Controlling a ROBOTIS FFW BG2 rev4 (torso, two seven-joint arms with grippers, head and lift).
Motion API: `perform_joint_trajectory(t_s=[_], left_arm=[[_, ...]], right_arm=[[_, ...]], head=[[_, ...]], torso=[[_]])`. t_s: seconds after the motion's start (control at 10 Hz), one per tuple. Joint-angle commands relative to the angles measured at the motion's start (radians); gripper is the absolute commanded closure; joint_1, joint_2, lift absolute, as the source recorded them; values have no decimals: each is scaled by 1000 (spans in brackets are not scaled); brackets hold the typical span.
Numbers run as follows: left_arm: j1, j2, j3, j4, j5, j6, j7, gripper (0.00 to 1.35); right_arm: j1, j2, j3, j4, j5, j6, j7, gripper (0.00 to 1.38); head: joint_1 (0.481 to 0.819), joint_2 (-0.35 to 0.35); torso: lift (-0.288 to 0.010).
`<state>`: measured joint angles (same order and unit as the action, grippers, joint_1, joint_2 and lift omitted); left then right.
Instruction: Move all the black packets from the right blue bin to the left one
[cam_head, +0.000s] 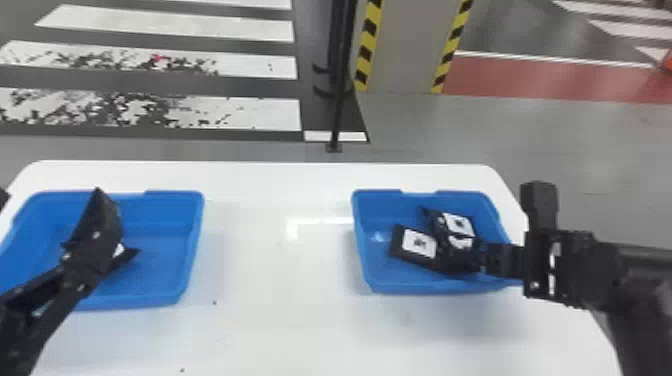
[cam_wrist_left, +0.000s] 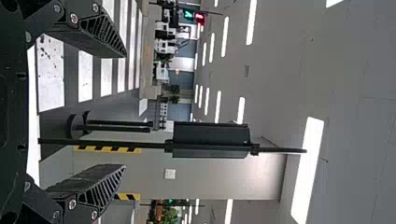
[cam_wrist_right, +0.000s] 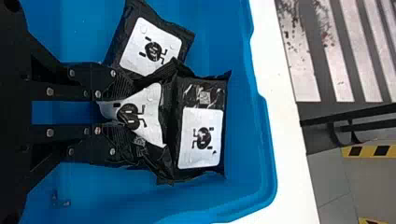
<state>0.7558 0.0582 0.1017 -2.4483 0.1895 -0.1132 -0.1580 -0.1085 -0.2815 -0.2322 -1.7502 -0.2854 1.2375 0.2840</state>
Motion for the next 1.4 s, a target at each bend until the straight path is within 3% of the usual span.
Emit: perform_joint_trajectory(t_s=[0.0,0.5,0.8,1.1,1.3], left_arm=[[0,-3,4,0,2,-12,0,205],[-7,-8,0,0,-6,-51,3,199],[-24,5,-34,0,6,-34,3,199],[-49,26,-86,-2,2,0,3,205],[-66,37,-112,-7,-14,35,3,205]], right_arm=[[57,7,-25,-57,-74,-77,23,1147],[62,8,-5,14,-201,-445,164,1147],[15,-18,204,51,-315,-653,253,1147],[-44,-27,444,-16,-444,-700,254,1147],[-83,-28,545,-33,-498,-729,254,1147]], head=[[695,-142],[695,-77],[695,-32],[673,114],[658,187]], torso=[[-140],[-140],[-140],[-140],[-140]])
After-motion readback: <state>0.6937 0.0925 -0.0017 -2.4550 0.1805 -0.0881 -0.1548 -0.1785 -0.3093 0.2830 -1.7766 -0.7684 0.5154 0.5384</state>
